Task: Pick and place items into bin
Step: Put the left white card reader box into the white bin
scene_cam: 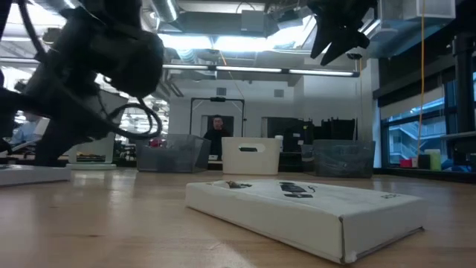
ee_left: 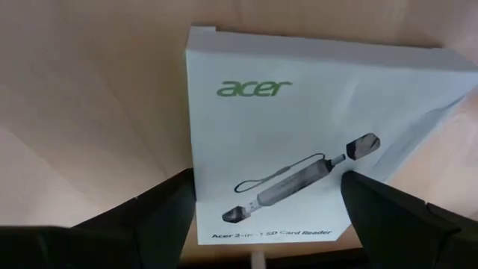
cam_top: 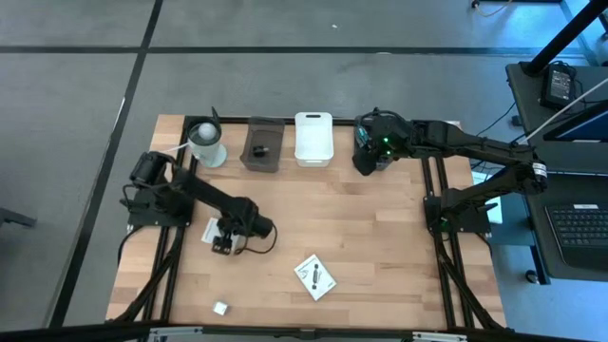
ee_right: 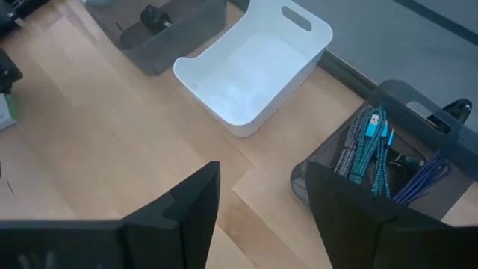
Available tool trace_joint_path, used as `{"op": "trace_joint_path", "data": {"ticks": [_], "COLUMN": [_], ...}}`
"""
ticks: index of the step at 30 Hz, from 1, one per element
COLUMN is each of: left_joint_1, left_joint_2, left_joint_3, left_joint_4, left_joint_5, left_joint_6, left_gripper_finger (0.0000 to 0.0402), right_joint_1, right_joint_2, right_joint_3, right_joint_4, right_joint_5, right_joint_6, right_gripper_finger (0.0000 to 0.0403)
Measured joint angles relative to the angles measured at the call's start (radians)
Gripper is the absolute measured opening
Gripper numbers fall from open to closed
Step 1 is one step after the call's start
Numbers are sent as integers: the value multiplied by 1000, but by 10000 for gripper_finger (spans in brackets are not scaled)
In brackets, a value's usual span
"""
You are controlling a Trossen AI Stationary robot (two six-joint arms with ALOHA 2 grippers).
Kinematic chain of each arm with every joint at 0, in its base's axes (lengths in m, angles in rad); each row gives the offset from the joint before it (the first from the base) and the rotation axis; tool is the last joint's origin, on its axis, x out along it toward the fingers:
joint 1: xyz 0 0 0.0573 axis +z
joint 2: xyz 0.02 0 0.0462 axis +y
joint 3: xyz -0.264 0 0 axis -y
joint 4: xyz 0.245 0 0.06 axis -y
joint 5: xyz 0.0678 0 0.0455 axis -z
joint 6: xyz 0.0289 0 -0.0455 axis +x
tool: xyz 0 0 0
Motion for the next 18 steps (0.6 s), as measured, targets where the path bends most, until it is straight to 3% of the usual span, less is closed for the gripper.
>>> {"op": "trace_joint_path", "data": {"ticks": [11, 18], "left_joint_1": [111, 207], "left_joint_2": [1, 3], "left_joint_3": [3, 75], "left_joint_4": [11, 62], "left_joint_5": [60, 59], "left_joint_6": [28, 13], "left_gripper_finger": [252, 205], "right_joint_1": [0, 0], "right_joint_2": [0, 0], "right_joint_3": [0, 0], "right_joint_4": [0, -1], "right_joint_5": [0, -4], "right_joint_6": [-28, -23], "right_gripper_finger": [202, 202]}}
